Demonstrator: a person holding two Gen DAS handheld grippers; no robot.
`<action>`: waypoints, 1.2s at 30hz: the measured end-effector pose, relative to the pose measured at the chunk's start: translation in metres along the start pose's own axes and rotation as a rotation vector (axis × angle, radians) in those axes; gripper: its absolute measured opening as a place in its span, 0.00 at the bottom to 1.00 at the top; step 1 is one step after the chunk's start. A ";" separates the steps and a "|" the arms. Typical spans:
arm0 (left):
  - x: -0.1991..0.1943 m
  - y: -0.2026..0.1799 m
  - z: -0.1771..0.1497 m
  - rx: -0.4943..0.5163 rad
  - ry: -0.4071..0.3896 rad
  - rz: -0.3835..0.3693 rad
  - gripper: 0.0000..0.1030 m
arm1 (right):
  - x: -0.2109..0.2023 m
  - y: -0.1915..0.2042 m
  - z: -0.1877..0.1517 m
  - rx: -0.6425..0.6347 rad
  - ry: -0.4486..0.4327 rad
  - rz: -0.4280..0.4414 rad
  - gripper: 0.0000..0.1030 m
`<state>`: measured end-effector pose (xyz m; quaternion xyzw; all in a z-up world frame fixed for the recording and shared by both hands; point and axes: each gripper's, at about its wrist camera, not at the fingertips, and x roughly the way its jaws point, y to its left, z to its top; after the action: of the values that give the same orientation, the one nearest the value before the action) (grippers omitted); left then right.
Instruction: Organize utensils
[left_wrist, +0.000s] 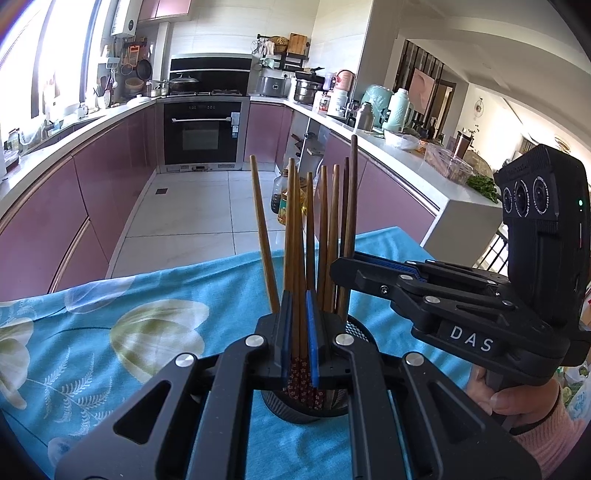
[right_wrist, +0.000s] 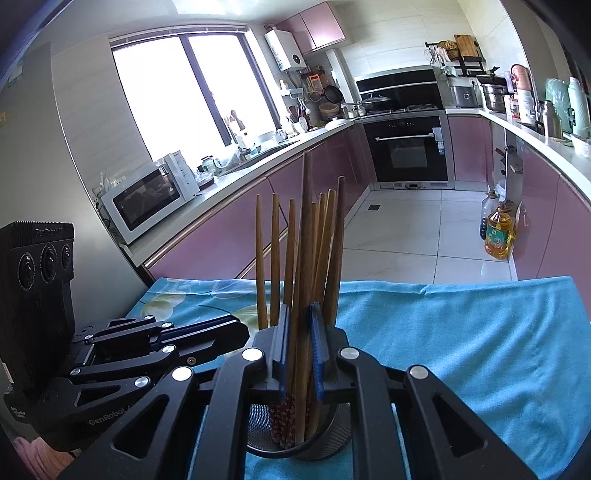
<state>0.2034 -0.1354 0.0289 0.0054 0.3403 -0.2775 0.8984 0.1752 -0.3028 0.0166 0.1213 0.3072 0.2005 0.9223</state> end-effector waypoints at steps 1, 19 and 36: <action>-0.001 0.001 -0.001 -0.006 -0.001 -0.004 0.13 | -0.002 -0.001 -0.001 0.003 -0.005 -0.002 0.25; -0.074 0.040 -0.068 -0.063 -0.217 0.222 0.95 | -0.046 0.012 -0.061 -0.131 -0.104 -0.172 0.93; -0.137 0.041 -0.123 -0.077 -0.365 0.401 0.95 | -0.070 0.053 -0.103 -0.230 -0.280 -0.239 0.93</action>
<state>0.0653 -0.0087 0.0110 -0.0114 0.1753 -0.0772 0.9814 0.0449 -0.2768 -0.0094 0.0048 0.1633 0.1045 0.9810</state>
